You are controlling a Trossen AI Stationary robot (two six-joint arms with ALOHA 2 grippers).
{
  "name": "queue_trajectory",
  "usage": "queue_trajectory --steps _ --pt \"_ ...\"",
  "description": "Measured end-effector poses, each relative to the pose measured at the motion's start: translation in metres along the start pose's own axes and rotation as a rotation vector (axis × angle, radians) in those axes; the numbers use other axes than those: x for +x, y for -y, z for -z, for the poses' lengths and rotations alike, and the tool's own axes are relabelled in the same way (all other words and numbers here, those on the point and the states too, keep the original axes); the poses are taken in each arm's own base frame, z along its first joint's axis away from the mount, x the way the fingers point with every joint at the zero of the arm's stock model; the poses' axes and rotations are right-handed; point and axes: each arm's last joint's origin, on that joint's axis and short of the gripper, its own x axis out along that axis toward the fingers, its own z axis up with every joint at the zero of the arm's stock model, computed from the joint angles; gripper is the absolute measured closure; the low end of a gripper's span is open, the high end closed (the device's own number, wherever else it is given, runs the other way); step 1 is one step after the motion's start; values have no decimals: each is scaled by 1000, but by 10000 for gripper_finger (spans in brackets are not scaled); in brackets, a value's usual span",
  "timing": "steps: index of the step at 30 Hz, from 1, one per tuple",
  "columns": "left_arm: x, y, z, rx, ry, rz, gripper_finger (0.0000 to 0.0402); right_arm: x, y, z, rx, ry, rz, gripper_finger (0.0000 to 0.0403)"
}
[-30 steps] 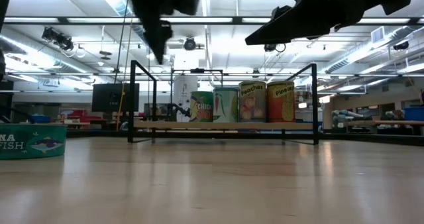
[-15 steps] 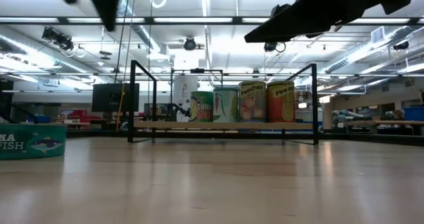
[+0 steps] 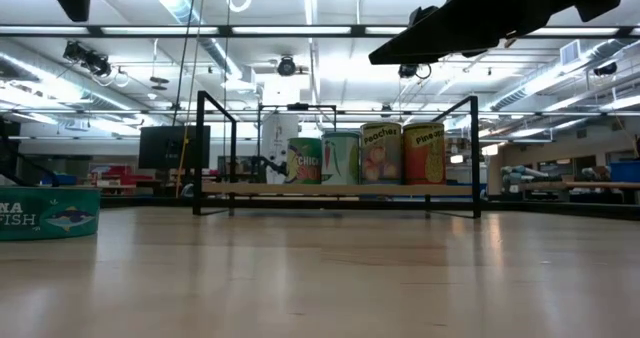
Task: Pick and place cans onto a shelf
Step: Put the canned tuna fish on the shelf
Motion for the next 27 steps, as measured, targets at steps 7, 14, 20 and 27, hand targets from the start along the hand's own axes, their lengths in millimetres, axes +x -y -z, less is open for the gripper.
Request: queue_trajectory --steps 7,14,20,27 --pt "51 4 19 29 -37 -5 13 0 0 0 -1 -1 0 65" --pt "72 -8 34 2 -45 58 13 0 0 -2 3 22 -20 65" --pt "72 -30 52 -89 -23 105 13 0 0 -2 4 24 -20 65" --pt "76 -54 79 -236 -22 125 13 0 0 -2 4 24 -20 65"
